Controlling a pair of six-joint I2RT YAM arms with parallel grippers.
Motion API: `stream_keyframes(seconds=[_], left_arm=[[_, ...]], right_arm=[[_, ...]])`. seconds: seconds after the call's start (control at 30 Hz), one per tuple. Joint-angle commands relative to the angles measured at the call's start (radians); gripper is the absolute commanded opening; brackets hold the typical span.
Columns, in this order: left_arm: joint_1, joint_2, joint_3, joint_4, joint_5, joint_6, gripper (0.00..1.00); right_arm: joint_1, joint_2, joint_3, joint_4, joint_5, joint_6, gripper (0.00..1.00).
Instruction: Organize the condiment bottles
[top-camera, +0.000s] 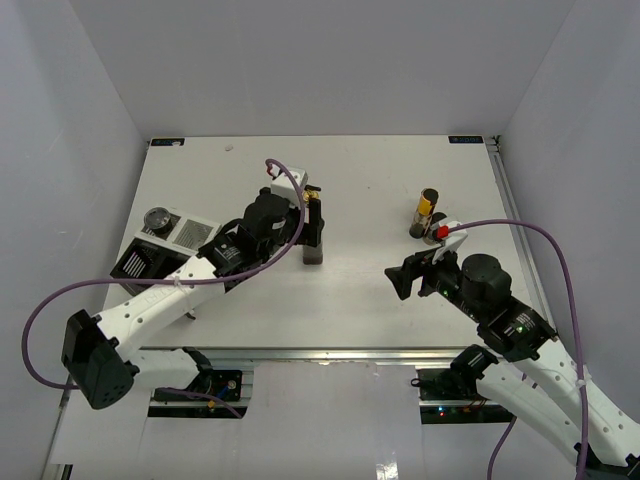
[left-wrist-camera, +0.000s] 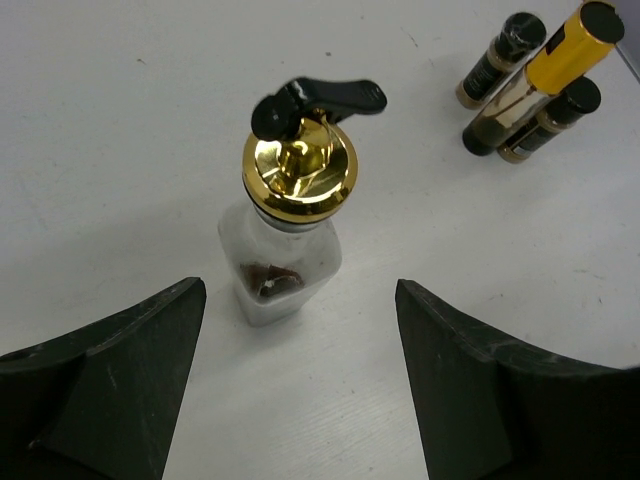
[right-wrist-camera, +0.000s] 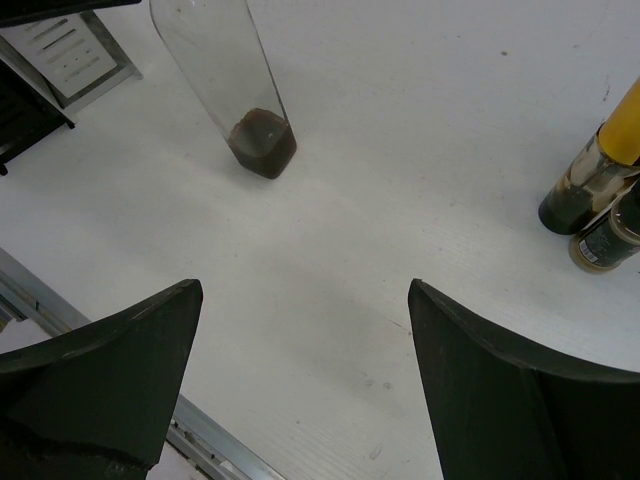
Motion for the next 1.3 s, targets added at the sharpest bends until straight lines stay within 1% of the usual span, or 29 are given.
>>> stream_keyframes(seconds=[0.0,0.3,0.6,0.9,0.97,1.07,1.17,1.27], left_arm=[[-0.01,0.012,0.062,0.067,-0.1,-0.006,0.87],[-0.014,0.125,0.144,0.056,-0.071,0.023,0.85],[-0.018,0.169,0.168,0.065,-0.16,0.022,0.79],[-0.018,0.204,0.192,0.062,-0.192,0.016,0.72],[-0.018,0.214,0.2,0.052,-0.2,0.014,0.67],[-0.018,0.227,0.206,0.052,-0.2,0.008,0.56],[-0.018,0.23,0.208,0.043,-0.203,-0.007,0.35],[-0.019,0.227,0.208,0.028,-0.214,-0.025,0.22]], right_arm=[[0.006,-0.009,0.008,0.013,0.01,-0.011,0.9],[0.007,-0.016,0.008,0.015,0.011,-0.012,0.9],[0.007,-0.02,0.008,0.016,0.01,-0.012,0.9],[0.007,-0.014,0.01,0.016,0.008,-0.014,0.9],[0.007,-0.012,0.01,0.016,0.007,-0.015,0.9],[0.006,-0.01,0.014,0.016,0.008,-0.019,0.9],[0.006,-0.009,0.018,0.011,0.008,-0.02,0.9],[0.006,-0.013,0.022,0.006,0.01,-0.021,0.9]])
